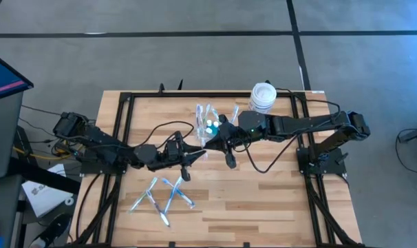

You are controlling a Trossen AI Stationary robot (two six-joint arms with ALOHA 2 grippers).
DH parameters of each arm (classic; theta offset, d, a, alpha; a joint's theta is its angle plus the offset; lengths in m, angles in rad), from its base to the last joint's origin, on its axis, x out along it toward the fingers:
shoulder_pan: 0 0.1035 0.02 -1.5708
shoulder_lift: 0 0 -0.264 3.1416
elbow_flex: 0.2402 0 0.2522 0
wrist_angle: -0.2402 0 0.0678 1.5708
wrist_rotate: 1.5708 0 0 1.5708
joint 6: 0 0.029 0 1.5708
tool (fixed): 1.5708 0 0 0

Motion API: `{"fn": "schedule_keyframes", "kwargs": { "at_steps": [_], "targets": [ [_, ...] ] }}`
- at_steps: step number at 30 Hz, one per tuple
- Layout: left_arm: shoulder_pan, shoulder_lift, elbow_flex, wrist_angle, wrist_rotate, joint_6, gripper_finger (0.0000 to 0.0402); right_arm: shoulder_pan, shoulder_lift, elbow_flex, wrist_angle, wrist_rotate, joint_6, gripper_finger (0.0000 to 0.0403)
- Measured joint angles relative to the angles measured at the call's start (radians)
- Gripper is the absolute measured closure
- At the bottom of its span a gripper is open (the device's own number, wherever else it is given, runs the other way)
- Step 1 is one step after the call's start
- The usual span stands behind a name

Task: Pick & Place toothbrushing station
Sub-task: Put the orange toothbrush into the transparent organizer

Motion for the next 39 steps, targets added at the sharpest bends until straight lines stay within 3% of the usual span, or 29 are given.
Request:
{"fn": "schedule_keyframes", "kwargs": {
  "at_steps": [13,30,39],
  "targets": [
    [-0.006,-0.063,0.000,-0.096,-0.008,0.007,0.0317,-0.018,0.000,0.000,-0.070,0.022,-0.014,0.0402],
    [-0.065,-0.060,-0.001,-0.162,-0.010,0.000,0.0315,-0.106,-0.055,-0.002,-0.231,0.103,-0.017,0.0403],
    [-0.064,-0.060,-0.019,-0.160,-0.011,-0.019,0.0315,-0.145,-0.207,-0.257,-0.053,0.107,0.001,0.0403]
  ]
}}
